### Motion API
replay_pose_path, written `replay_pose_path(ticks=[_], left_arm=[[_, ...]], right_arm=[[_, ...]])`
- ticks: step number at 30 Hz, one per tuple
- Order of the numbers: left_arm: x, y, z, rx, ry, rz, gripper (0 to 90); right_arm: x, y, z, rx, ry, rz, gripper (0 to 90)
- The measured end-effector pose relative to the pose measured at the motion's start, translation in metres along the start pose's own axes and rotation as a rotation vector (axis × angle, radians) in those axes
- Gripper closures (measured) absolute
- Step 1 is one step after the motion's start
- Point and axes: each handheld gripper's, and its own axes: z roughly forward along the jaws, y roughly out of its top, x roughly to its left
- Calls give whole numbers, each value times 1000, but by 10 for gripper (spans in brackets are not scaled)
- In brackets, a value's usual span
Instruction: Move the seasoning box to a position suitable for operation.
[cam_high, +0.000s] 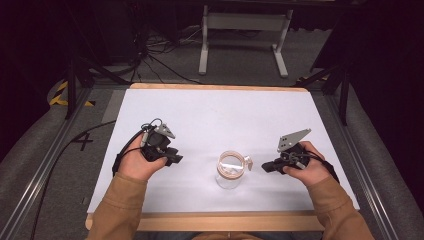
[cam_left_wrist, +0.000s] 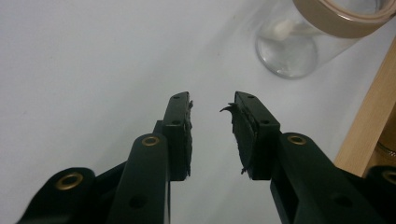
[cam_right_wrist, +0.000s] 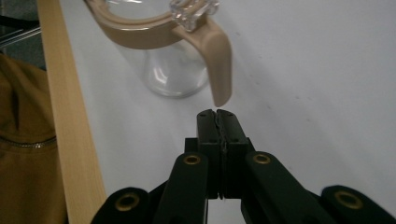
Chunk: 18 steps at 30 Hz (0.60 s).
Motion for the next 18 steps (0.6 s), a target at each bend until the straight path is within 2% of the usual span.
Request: replay_pose_path(ticks=[2, 7, 14, 18], left_arm=[[-1, 1, 1, -2, -6, 1, 669], [0, 0, 0, -18, -13, -4, 673], [-2, 0, 2, -4, -12, -2, 673], [-2, -2, 2, -12, -9, -10, 670]], right_arm=[[5, 2, 9, 5, 49, -11, 900], [7, 5, 20, 10, 82, -18, 900], [5, 6, 29, -49, 59, -11, 900], [3, 7, 30, -57, 46, -6, 900]])
